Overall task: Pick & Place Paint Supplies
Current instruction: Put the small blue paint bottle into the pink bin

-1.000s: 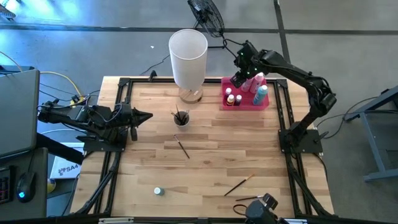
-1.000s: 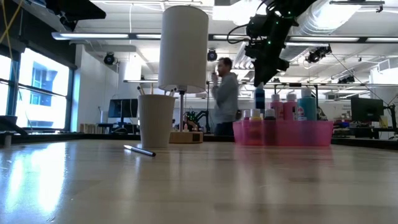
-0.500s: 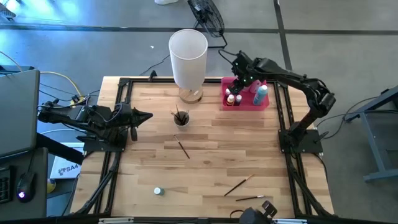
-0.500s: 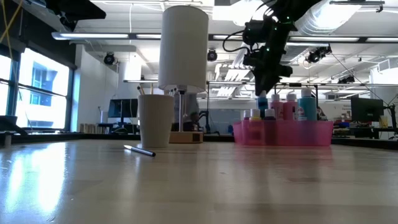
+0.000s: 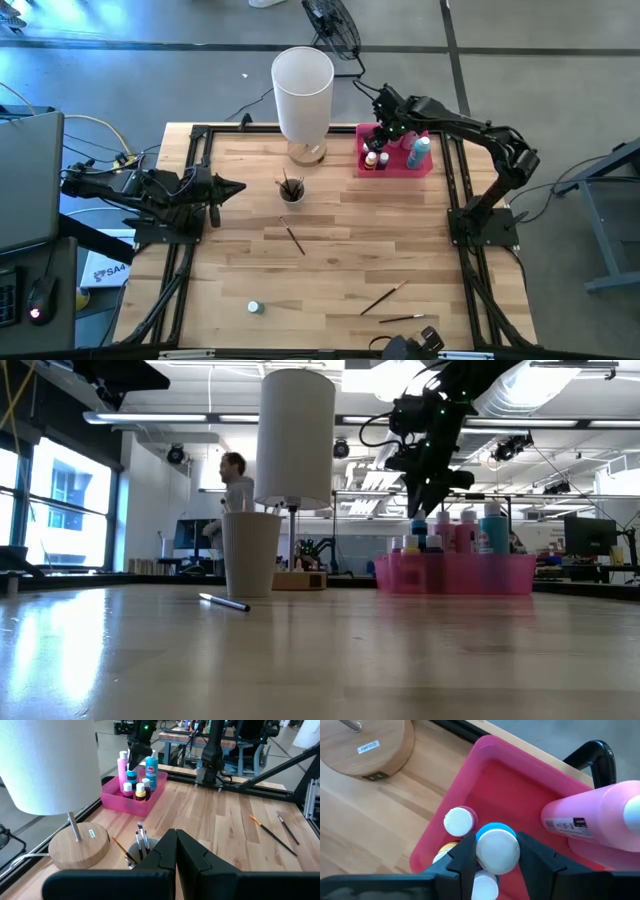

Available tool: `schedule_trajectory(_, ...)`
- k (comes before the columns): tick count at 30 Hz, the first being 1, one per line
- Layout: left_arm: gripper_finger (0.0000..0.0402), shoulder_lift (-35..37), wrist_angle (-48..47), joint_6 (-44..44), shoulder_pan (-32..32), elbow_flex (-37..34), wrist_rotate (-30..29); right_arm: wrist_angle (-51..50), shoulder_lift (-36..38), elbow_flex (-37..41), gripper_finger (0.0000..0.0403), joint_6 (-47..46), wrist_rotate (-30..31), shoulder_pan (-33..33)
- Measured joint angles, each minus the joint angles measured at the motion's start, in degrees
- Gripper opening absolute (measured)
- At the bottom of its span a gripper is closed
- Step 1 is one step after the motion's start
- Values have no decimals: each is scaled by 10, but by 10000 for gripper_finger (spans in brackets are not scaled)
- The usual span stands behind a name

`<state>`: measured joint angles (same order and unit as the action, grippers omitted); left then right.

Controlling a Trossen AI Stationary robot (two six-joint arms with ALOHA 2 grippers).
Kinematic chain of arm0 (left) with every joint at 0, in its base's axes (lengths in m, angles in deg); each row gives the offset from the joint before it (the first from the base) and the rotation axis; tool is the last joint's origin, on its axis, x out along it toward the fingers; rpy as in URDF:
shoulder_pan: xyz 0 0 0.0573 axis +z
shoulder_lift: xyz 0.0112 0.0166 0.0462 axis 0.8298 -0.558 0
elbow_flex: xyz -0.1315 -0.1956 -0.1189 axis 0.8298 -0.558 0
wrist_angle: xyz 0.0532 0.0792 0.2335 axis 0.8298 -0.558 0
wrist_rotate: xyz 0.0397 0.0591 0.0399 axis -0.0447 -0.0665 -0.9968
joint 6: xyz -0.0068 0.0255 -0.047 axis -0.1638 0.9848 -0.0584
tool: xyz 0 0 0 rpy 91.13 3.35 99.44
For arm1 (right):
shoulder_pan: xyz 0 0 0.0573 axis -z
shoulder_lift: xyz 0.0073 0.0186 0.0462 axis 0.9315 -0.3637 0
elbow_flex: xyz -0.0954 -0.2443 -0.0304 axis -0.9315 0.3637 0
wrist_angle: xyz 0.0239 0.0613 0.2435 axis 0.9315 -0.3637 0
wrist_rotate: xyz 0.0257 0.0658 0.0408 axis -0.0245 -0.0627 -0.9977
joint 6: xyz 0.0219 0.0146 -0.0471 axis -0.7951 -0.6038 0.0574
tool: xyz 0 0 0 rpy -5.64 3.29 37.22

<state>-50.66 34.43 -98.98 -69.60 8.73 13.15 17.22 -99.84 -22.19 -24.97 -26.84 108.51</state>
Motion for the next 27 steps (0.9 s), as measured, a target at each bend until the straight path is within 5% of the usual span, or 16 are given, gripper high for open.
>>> schedule_trajectory(27, 0, 0, -15, 0, 0, 0, 2, 67, 0, 83, 118, -41, 59, -9)
